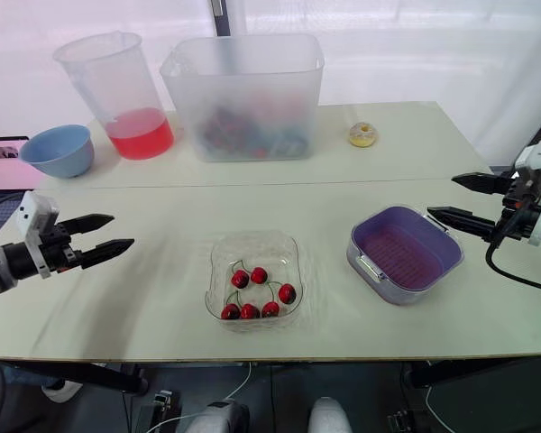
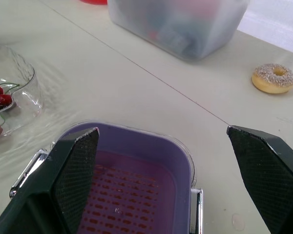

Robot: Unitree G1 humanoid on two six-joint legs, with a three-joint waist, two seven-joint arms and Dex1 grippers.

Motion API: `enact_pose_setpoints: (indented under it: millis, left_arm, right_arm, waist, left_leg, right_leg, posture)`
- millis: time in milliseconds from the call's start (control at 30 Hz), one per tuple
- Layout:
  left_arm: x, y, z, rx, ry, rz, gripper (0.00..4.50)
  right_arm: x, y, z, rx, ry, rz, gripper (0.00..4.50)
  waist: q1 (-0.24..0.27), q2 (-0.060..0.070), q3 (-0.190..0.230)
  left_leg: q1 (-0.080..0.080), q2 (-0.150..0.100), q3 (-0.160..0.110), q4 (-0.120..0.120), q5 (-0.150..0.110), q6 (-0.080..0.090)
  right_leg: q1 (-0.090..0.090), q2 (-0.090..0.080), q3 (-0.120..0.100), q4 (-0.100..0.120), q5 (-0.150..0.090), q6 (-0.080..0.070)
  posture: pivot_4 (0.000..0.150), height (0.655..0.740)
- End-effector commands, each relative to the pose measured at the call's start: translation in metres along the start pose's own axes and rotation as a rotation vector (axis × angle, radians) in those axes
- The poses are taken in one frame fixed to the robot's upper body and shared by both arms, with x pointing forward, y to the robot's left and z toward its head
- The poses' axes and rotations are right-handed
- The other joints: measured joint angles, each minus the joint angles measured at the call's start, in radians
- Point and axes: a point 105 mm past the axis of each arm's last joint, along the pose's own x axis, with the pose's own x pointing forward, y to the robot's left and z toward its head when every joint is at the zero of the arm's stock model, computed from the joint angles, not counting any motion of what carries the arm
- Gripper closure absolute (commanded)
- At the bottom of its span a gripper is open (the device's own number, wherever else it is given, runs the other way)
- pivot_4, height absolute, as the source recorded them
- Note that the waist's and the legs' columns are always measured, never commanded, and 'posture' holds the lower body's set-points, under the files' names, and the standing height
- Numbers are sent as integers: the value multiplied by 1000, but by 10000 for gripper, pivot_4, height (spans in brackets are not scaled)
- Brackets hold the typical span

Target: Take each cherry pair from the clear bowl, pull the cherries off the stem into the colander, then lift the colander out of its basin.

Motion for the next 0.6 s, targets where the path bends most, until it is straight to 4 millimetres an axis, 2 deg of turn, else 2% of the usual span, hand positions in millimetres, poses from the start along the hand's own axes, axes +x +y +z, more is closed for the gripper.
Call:
enact_pose_setpoints:
  millis: [33, 600]
  left_arm:
    - [-5, 4, 18, 55, -42, 15, 0]
    - [-7, 9, 24, 10, -57, 17, 0]
  right_arm:
    - [-2, 2, 16, -50, -20, 7, 271]
    - [2, 6, 17, -50, -14, 7, 271]
  waist:
    - [0, 0, 0]
    - [0, 0, 0]
  left_leg:
    - [0, 0, 0, 0, 0, 0]
    - [0, 0, 0, 0, 0, 0]
  right_leg:
    - [0, 0, 0, 0, 0, 0]
    - [0, 0, 0, 0, 0, 0]
  posture:
    - [1500, 7400]
    - [1500, 7400]
